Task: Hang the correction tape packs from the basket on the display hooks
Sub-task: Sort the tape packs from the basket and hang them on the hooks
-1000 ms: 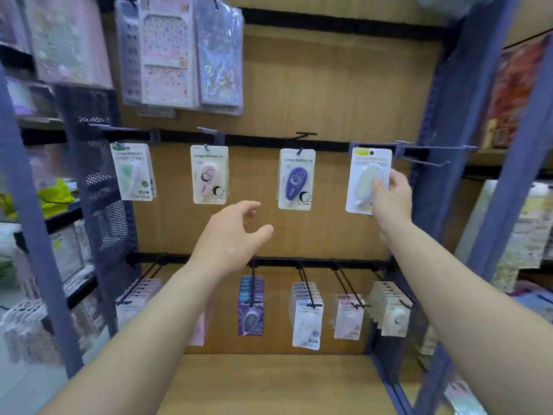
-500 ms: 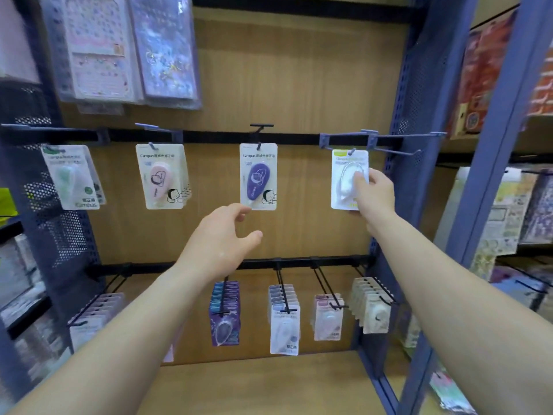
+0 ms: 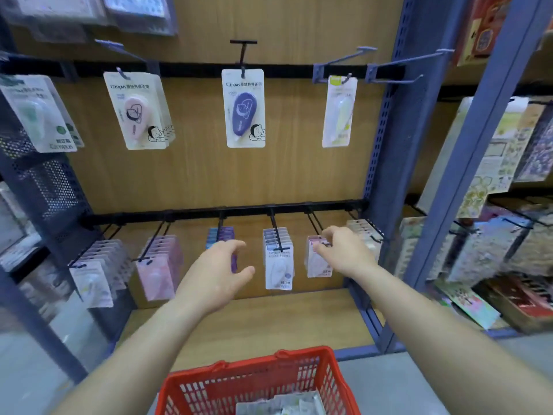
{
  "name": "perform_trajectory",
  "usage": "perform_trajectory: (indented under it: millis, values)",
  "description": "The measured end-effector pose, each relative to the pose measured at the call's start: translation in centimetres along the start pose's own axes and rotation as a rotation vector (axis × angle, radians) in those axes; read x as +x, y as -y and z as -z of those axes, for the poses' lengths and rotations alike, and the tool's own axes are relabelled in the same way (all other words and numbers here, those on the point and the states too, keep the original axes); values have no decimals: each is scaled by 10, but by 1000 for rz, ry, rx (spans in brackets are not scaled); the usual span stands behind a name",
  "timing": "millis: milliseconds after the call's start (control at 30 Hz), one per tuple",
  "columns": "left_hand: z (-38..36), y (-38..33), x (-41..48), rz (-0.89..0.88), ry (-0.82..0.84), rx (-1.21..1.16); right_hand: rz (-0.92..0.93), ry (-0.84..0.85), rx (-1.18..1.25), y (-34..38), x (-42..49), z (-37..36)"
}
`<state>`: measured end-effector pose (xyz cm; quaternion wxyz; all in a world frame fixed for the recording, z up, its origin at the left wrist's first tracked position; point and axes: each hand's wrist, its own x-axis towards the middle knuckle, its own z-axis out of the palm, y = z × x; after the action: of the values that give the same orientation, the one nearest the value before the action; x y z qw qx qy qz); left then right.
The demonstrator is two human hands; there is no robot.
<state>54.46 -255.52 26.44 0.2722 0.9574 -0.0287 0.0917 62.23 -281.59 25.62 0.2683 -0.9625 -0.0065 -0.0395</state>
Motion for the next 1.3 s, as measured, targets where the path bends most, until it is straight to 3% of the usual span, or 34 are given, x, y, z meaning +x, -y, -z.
perform_trajectory:
  millis: [200,533,933,1167,1300]
  values:
    - [-78,54,-65,141,212,-10,64,230,-162,-37,-61,-87]
    - [-187,160,-130,399,472,-10,37,583,-178,-87,-115,-243]
    - [-298,237,-165,523,768,51,-172,926,-31,-155,-142,-366]
    - [-334,239,-171,441,836,130,-233,841,40,-171,-162,-382]
    - [-340,234,-167,387,982,107,-220,806,73,-174,-166,-385]
